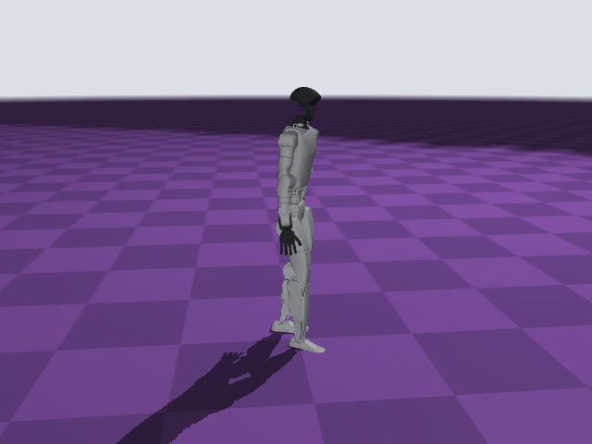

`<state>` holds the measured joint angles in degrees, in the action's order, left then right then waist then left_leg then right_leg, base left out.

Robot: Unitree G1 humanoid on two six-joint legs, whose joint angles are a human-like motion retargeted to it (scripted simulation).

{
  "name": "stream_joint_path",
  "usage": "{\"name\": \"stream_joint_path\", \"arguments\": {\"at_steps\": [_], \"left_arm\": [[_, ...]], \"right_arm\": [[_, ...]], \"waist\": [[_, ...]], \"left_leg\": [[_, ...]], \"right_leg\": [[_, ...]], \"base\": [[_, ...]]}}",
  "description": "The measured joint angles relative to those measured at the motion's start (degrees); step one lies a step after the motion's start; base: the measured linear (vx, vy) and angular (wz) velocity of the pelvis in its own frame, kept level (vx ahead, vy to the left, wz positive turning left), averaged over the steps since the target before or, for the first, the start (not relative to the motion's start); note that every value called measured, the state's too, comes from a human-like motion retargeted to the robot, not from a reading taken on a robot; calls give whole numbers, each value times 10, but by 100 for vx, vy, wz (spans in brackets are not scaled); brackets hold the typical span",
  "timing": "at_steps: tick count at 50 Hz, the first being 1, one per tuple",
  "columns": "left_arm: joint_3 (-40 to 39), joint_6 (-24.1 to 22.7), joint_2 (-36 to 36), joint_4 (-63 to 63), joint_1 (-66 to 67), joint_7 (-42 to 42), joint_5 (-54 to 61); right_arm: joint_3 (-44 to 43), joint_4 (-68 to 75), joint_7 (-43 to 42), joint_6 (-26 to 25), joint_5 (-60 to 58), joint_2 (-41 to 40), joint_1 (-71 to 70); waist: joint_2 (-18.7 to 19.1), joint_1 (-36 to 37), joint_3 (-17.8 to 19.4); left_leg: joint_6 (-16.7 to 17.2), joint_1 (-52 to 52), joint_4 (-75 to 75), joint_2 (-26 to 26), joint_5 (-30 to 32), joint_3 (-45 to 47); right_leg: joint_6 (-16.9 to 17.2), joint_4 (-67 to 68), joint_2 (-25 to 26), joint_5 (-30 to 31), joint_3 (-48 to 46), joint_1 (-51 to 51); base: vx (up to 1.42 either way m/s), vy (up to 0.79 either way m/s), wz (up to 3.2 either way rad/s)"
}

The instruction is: Upper body actions

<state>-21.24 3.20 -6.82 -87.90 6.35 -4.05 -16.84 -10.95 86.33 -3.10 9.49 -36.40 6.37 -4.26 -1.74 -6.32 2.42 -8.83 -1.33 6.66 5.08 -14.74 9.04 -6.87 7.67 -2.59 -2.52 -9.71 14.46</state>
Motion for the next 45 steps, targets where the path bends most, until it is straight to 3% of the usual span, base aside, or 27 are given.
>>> {"name": "stream_joint_path", "arguments": {"at_steps": [4,7,12,15,18,21,25,30,33,38,40,43,45], "left_arm": [[8,17,-6,-17,20,8,-37],[25,21,-8,-26,39,-14,-39],[39,35,-7,-38,46,-47,-69],[41,48,-6,-35,38,-46,-87],[29,59,-8,-17,31,-41,-97],[21,63,-13,5,30,-39,-93],[21,63,-20,28,18,-39,-79],[21,63,-3,38,-9,-29,-45],[11,44,11,43,-12,-35,-26],[22,35,16,58,-15,-39,-19],[27,35,14,60,-14,-30,-22],[28,36,19,57,-14,-22,-20],[25,36,22,53,-15,-18,-14]], "right_arm": [[7,-3,32,2,-8,5,3],[0,-9,43,-8,-10,11,0],[-26,-18,73,-15,23,23,-22],[-42,-21,66,-21,44,31,-36],[-52,-9,40,-28,74,35,-40],[-68,16,22,-36,104,38,-30],[-103,45,20,-47,138,42,2],[-153,89,28,-65,170,46,39],[-156,106,22,-69,182,42,48],[-129,95,31,-69,168,27,34],[-111,76,41,-69,141,18,27],[-84,38,59,-70,89,7,10],[-61,14,67,-65,64,0,-3]], "waist": [[5,9,-10],[10,18,-16],[32,-9,-22],[52,-34,-27],[65,-45,-38],[83,-62,-59],[107,-80,-82],[115,-54,-106],[91,-44,-123],[-4,-6,-101],[-24,9,-91],[-25,18,-80],[-30,19,-69]], "left_leg": [[-1,19,-14,-19,-28,124],[7,40,-31,-29,-48,231],[44,82,-54,-36,-80,435],[71,98,-61,-36,-93,533],[100,105,-63,-29,-100,589],[123,109,-59,-29,-99,624],[126,115,-44,-38,-86,619],[115,144,-28,-33,-17,611],[69,161,17,-26,65,597],[-53,143,235,-45,192,499],[-44,109,333,-73,199,440],[-14,28,408,-86,196,333],[-23,0,423,-100,180,312]], "right_leg": [[-15,3,-14,-61,-95,25],[-18,6,-26,-114,-217,30],[15,1,-31,-189,-433,9],[56,-14,-22,-193,-549,-9],[72,-27,-6,-151,-601,-18],[54,-37,9,-86,-578,-6],[8,-38,21,-79,-541,7],[21,-14,19,-99,-459,11],[21,-24,3,-98,-411,7],[20,-20,-66,-91,-298,-15],[15,-20,-74,-87,-267,-24],[7,-23,-63,-78,-229,-28],[4,-22,-63,-70,-207,-31]], "base": [[-18,0,-381],[-23,-15,-425],[-26,-11,-374],[-13,1,-312],[-1,-5,-286],[20,-9,-190],[28,-9,-88],[35,-9,-96],[39,-8,-123],[31,-8,-178],[29,-4,-201],[20,-1,-171],[9,3,-161]]}}
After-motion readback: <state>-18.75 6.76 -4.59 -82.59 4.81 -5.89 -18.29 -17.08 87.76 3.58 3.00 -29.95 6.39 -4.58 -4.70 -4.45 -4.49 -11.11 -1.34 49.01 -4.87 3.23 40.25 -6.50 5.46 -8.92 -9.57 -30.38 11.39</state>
